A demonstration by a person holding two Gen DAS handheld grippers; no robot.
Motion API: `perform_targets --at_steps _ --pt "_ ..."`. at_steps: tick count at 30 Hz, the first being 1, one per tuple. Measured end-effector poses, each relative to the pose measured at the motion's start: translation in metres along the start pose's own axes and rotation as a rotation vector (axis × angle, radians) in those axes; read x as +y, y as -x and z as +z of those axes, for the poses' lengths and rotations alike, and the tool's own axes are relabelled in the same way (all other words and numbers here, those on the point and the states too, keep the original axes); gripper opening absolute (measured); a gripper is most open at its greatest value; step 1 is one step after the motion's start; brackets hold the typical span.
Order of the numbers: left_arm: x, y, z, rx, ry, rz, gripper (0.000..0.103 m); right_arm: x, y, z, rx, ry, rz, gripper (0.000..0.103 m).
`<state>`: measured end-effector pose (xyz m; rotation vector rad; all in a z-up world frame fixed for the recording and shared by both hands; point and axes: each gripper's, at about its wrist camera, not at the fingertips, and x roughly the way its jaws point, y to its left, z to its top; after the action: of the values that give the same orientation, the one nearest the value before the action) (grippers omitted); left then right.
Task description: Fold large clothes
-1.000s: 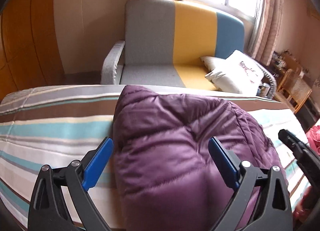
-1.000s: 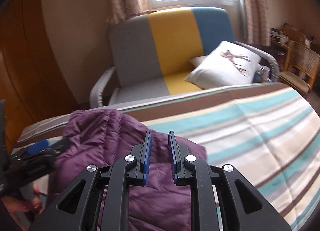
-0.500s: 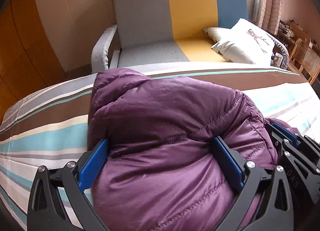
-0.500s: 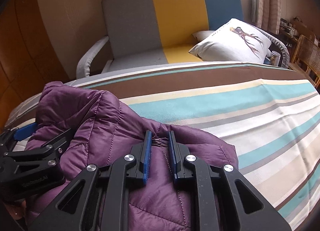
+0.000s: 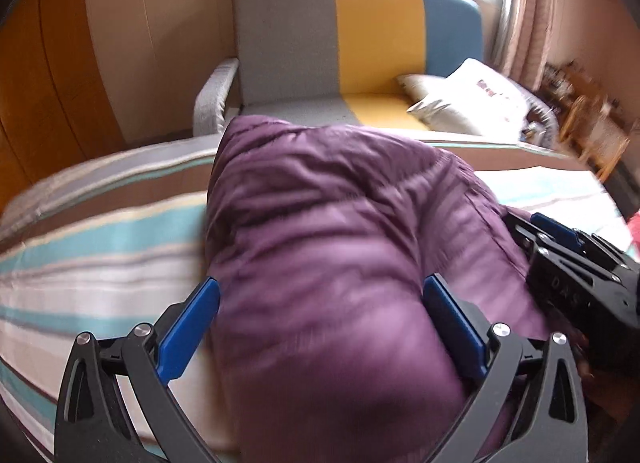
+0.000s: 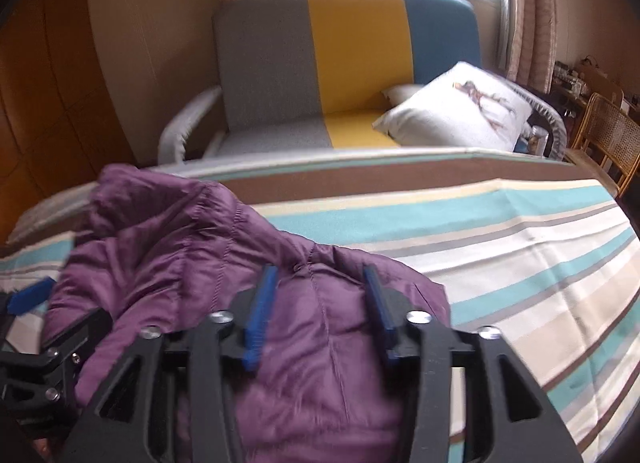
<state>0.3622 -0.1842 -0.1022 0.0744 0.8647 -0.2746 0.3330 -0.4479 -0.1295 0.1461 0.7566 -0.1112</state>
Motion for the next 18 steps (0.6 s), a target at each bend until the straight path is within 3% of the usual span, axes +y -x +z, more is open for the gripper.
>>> perform_targets --at_steps 6,11,15,18 --pt "0.005 0.035 -0.041 -0.074 0.025 -0.018 0.101 -0.009 0.052 -0.031 -0.046 -0.047 -0.004 0.059" --pt "-0.01 0.025 -0.053 -0.101 -0.058 0.032 0.101 -0.018 0.041 -0.059 -0.021 -0.056 -0.067 0.062" --pt "-0.009 0.022 -0.05 -0.072 -0.05 0.017 0.101 -0.043 0.024 -0.058 0.057 -0.189 0.015 0.077" --pt "0.004 0.028 -0.047 -0.065 -0.019 -0.048 0.101 -0.059 0.037 -0.061 0.064 -0.285 0.091 0.077"
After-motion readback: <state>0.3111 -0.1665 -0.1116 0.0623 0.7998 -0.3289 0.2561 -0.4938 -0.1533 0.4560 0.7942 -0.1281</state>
